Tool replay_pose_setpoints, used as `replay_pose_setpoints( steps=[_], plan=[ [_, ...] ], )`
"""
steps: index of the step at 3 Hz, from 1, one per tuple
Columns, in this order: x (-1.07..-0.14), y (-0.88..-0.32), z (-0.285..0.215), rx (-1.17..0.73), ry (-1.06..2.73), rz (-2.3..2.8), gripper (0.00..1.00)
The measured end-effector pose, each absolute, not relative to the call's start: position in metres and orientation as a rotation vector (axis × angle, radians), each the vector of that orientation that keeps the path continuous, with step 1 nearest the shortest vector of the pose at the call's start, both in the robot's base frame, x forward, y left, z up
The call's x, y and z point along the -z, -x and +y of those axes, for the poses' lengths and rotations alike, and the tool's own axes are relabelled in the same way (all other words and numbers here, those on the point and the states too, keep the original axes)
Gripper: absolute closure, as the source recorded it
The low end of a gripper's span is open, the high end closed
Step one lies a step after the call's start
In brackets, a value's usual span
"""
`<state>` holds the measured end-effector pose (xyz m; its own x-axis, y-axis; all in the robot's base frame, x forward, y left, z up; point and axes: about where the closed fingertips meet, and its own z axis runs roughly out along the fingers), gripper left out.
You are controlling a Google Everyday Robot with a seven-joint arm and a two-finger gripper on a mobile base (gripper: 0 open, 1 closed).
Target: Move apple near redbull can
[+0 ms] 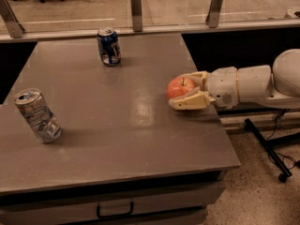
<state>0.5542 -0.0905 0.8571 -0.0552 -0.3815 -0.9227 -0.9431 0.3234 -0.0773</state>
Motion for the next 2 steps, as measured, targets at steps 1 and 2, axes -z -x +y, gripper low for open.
replay_pose_setpoints(
  steps=[1, 2],
  plan=[
    [-0.877, -0.546, -0.035, -0.848, 1.341, 1.502, 0.89],
    [-0.881, -0.524, 0.037, -1.018, 1.513, 1.374, 1.00]
  ],
)
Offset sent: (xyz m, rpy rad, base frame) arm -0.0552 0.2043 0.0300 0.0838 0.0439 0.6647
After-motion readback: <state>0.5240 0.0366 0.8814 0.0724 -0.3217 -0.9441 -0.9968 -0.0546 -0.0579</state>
